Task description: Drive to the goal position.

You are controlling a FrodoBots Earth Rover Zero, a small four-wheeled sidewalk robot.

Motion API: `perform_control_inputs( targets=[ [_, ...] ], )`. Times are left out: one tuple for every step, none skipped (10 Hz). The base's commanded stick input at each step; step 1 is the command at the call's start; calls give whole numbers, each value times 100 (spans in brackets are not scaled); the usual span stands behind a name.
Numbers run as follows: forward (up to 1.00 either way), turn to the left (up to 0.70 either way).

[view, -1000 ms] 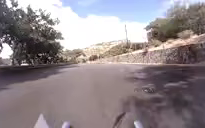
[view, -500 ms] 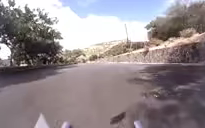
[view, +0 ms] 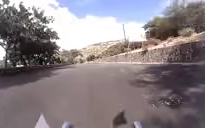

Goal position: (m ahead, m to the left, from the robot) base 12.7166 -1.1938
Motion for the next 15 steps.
perform_control_inputs(
  targets=[
    [70,0],
    [70,0],
    [70,0],
    [70,0],
    [70,0],
    [70,0],
    [70,0],
    [70,0],
    [70,0],
    [70,0],
    [70,0],
    [70,0],
    [70,0],
    [70,0],
    [70,-2]
  ],
)
